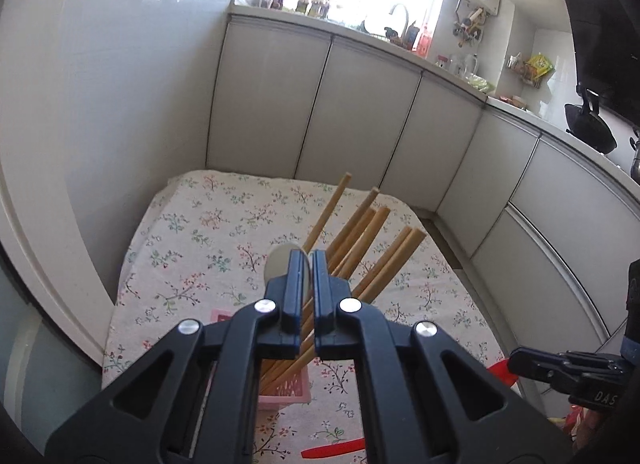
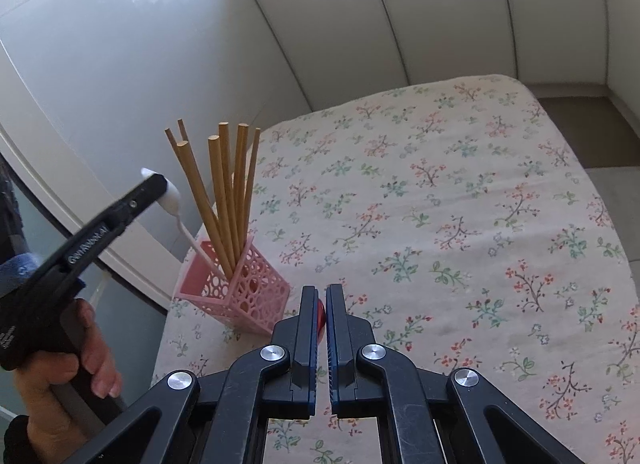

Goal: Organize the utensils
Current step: 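Carry both spoons over the pink holder and lower them in, then open both tools to release the spoons into the pink holder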

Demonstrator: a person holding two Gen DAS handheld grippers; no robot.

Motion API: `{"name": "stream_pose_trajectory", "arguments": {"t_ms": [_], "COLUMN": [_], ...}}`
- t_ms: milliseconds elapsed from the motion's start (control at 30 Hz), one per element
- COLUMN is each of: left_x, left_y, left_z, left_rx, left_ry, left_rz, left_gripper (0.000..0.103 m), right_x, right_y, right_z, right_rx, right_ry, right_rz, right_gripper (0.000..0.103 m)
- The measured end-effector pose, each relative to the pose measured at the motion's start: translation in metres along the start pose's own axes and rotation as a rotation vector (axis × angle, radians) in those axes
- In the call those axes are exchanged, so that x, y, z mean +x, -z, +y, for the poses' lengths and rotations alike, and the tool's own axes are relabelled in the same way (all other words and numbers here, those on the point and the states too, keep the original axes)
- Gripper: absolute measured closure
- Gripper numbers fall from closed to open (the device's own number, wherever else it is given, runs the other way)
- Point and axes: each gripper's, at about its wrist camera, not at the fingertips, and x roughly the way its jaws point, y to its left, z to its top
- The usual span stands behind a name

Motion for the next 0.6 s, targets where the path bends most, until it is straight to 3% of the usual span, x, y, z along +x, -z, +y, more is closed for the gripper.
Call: {"name": "stream_pose_trajectory", "arguments": {"t_ms": [67,133,267,367,467,600], "left_x": [-0.001,-0.012,-0.032,-0.041,-0.043,-0.039], "left_y": [0.000,-0.002,-0.006,-0.002,0.005,0.013], "left_z": [-0.001,-0.005,-0.008,0.000,0.014,0.036], "left_rx": [-0.007,-0.004,-0.009,-0.022,-0.066,-0.147], "left_ry": [-0.007,-0.012,-0.081,-0.196,-0.297,-0.367], "left_rz": [0.023,0.004,0.007,0.041,0.104,0.200], "left_gripper": [0.083,0.061,0.055,0.045,0.042,0.042], "right_x": [-0.003,-0.007,-0.020,-0.032,-0.042,-0.043], "right_y": [-0.001,-0.003,-0.010,-0.018,-0.028,-0.041], "right_z": [-0.001,0.001,0.011,0.027,0.048,0.076], "right_rx": [0.001,-0.003,-0.033,-0.083,-0.140,-0.202], "right_ry": [-0.001,-0.001,0.007,0.020,0.035,0.058], "right_rz": [-0.010,-0.023,-0.065,-0.106,-0.149,-0.179], "right_gripper": [0.100,0.100,0.100,0.100,0.100,0.100]}}
